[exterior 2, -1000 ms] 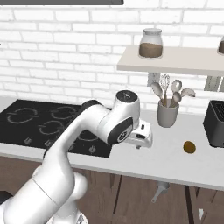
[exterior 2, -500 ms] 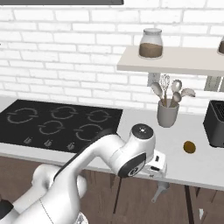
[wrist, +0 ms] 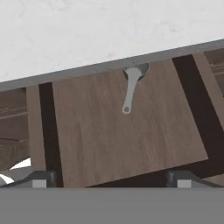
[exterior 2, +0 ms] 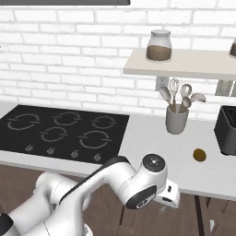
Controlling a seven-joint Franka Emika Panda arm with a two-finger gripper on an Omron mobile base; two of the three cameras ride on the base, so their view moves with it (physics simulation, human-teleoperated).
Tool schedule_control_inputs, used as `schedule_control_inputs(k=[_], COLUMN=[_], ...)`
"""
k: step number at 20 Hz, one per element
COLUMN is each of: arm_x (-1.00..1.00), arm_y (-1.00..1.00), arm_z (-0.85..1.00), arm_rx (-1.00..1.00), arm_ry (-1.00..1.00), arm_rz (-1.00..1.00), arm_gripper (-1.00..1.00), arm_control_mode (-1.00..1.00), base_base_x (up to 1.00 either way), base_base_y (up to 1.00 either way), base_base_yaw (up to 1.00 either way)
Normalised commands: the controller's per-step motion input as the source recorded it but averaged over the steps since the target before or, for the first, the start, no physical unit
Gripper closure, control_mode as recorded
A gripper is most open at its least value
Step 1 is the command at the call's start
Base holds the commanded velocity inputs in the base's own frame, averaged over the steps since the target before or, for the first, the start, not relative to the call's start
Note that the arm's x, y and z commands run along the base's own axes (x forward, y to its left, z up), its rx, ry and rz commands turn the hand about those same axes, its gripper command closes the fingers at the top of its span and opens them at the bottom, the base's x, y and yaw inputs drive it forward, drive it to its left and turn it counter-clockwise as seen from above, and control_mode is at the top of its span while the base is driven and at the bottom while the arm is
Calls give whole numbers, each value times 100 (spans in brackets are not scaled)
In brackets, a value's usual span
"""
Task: Pick the measuring cup from the drawer and place it on the counter.
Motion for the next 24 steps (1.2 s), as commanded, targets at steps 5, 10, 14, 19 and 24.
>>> schedule_control_inputs(k=[5,10,14,19,24], arm_x=[0,-29,-41,-32,-52], arm_y=[-20,-39,-47,-38,-48], arm_z=[-73,-71,-61,-33,-33], arm_rx=[0,0,0,0,0], arm_ry=[5,21,16,3,2], arm_rz=[0,0,0,0,0], arm_gripper=[-100,-100,-100,-100,-100], arm_control_mode=[-100,-100,-100,-100,-100], base_base_x=[0,0,0,0,0], base_base_y=[0,0,0,0,0], base_base_yaw=[0,0,0,0,0])
